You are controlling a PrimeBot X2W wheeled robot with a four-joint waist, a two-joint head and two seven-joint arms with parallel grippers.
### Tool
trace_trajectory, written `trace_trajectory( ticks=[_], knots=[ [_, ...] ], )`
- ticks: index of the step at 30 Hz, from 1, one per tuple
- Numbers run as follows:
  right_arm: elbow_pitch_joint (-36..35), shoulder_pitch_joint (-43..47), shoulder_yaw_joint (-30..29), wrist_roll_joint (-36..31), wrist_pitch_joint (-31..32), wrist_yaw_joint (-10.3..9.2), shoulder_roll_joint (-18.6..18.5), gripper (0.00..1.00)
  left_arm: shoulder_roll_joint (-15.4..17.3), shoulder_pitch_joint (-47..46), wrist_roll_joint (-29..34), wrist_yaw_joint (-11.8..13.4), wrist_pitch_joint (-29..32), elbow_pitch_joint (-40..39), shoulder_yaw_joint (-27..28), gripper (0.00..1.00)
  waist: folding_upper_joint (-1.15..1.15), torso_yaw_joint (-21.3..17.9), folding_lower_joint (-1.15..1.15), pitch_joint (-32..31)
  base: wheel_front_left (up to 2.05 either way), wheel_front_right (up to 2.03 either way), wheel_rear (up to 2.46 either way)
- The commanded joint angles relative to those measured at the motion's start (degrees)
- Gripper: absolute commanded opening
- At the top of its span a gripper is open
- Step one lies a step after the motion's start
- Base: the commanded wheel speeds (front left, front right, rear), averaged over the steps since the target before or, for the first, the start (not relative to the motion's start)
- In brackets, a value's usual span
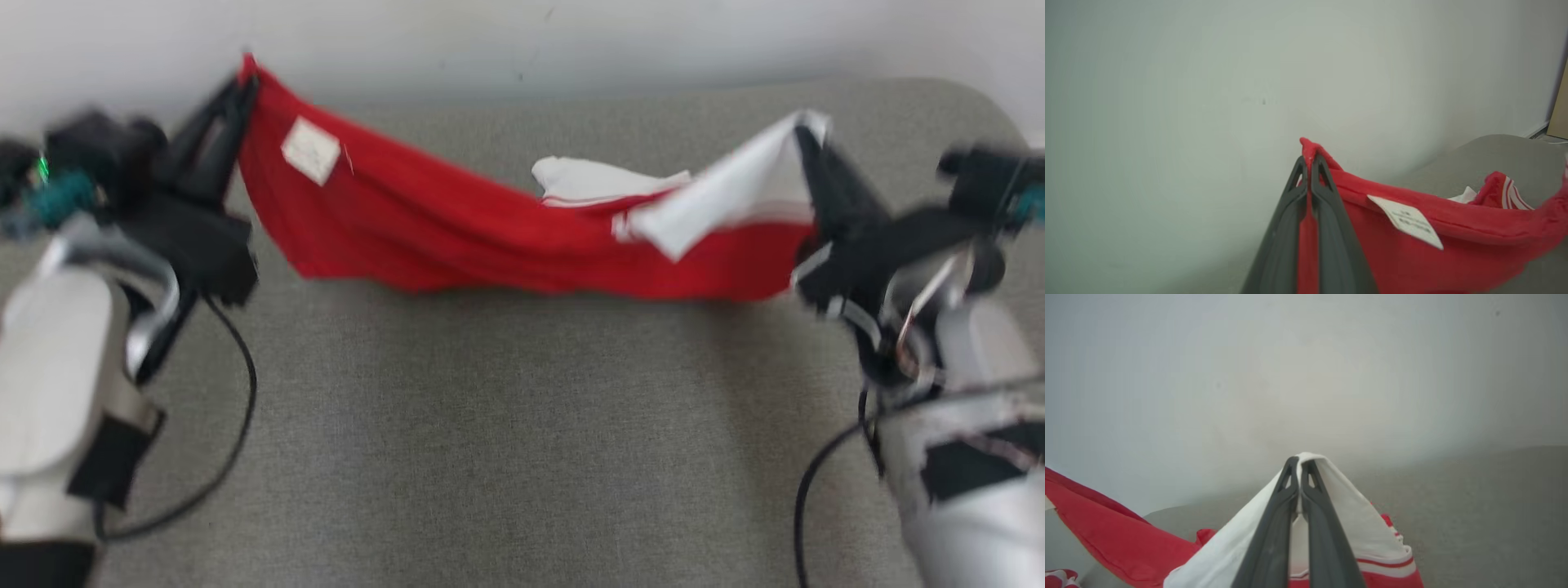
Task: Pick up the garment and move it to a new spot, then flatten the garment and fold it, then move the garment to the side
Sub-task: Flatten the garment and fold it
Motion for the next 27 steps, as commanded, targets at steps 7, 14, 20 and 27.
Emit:
trace_trajectory(
  ticks=[7,14,20,27],
  knots=[
    [18.1,-31.2,-3.0,4.9,-0.4,0.02,-0.9,0.0,3.1,-24.3,-4.9,0.0,1.9,10.6,-7.5,0.0,-0.01,2.7,0.0,13.5,0.0,0.0,0.0],
    [35.4,-56.4,-6.8,0.5,-4.4,0.02,-0.5,0.0,-0.6,-45.4,-6.9,0.0,-0.9,24.7,-10.6,0.0,-0.01,5.2,0.0,16.9,0.0,0.0,0.0],
    [44.5,-66.7,-7.6,-4.8,-6.8,0.02,0.7,0.0,-1.8,-54.0,-6.7,0.0,-3.6,32.0,-12.3,0.0,-0.01,5.0,0.0,15.3,0.0,0.0,0.0],
    [53.6,-75.8,-6.6,-12.8,-8.7,0.02,1.7,0.0,-3.6,-61.6,-7.0,0.2,-6.7,40.2,-12.0,0.0,-0.01,4.1,0.0,13.4,0.0,0.0,0.0]
  ],
)
